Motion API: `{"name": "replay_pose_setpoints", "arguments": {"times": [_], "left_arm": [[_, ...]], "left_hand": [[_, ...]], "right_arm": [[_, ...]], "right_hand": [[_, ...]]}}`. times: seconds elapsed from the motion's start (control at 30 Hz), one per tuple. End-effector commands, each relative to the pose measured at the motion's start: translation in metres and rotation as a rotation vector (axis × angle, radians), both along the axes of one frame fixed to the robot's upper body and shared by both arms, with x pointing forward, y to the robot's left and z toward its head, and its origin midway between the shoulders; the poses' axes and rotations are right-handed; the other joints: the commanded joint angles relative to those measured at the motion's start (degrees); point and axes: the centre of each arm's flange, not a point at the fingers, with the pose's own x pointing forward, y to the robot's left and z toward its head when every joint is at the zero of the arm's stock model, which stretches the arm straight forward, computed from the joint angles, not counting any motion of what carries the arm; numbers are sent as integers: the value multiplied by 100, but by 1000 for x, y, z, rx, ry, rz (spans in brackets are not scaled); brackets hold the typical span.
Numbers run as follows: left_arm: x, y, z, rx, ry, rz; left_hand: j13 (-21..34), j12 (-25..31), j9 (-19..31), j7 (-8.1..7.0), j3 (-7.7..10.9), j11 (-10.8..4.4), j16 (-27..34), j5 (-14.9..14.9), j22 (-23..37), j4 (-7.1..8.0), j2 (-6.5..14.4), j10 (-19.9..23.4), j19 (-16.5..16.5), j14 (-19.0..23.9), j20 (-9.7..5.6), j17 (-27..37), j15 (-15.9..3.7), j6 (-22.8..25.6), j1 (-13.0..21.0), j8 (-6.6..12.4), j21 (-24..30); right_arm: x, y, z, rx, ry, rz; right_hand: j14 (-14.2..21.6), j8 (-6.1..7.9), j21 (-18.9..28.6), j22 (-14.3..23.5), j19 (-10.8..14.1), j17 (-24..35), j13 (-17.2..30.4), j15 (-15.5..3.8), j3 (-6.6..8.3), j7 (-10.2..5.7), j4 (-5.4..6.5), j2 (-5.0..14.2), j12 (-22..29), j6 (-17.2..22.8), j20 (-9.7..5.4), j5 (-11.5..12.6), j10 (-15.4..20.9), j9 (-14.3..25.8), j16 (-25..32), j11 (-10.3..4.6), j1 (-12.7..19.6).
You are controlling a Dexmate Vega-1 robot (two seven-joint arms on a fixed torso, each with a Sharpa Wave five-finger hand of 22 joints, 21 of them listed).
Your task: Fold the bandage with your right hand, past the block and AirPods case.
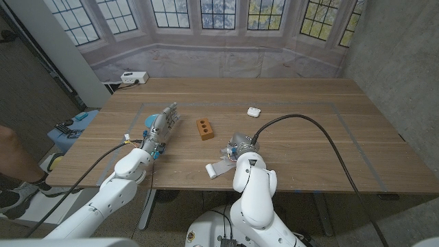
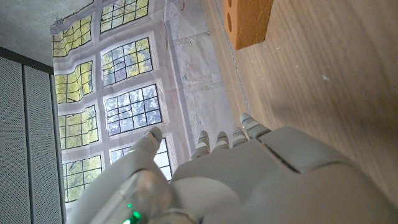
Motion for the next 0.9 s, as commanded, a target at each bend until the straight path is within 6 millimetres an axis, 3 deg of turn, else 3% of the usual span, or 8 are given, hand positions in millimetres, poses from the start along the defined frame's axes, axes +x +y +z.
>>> {"name": "replay_pose_setpoints", "arguments": {"times": [0.03, 0.13, 0.23, 0.5, 0.9], "left_arm": [[-2, -2, 3, 11, -1, 4], [-2, -2, 4, 13, -2, 3], [-1, -2, 6, 16, -4, 2], [1, 0, 9, 23, -5, -1], [2, 4, 12, 26, -6, 4]], "left_hand": [[30, 30, 24, -15, 51, -13, 1, -16, 10, -4, 25, 27, -6, -34, 24, 15, 27, -27, -23, -13, 38], [30, 32, 24, -17, 53, -11, 2, -17, 10, -7, 24, 34, -5, -31, 23, 14, 27, -27, -23, -13, 38], [30, 32, 24, -21, 54, -15, 2, -17, 10, -9, 22, 34, -6, -30, 25, 14, 26, -24, -24, -12, 38], [30, 28, 24, -17, 57, -16, 2, -18, 10, -14, 19, 23, -6, -30, 25, 13, 24, -27, -27, -12, 39], [30, 32, 24, -21, 64, -18, 2, -19, 10, -26, 18, 35, -5, -29, 26, 12, 20, -24, -27, -10, 40]], "right_arm": [[-5, -8, 9, 49, -73, 27], [-6, -10, 10, 69, -88, 38], [-6, -12, 11, 92, -101, 57], [-3, -14, 14, 130, -140, 103], [6, -19, 21, 178, -205, 151]], "right_hand": [[-76, -48, -15, 13, -74, 22, 28, -460, -15, 9, 9, 34, -80, -158, 19, -7, -203, 3, -26, 29, -83], [-88, -54, -20, 14, -92, 32, 22, -467, -19, 19, 34, 75, -114, -238, 26, -7, -273, 3, -25, 10, -142], [-146, -46, -14, 16, -90, 43, 8, -451, -61, -6, 162, 183, -199, -373, 27, -9, -441, 0, -52, 9, -399], [-268, -54, -22, 18, -126, 19, -7, -428, -64, -31, 235, 282, -266, -549, -17, 1, -553, -7, -134, 43, -562], [-342, -43, -39, 20, -187, -35, -23, -446, -27, -49, 250, 366, -327, -653, -153, 17, -643, -16, -224, 10, -623]]}}
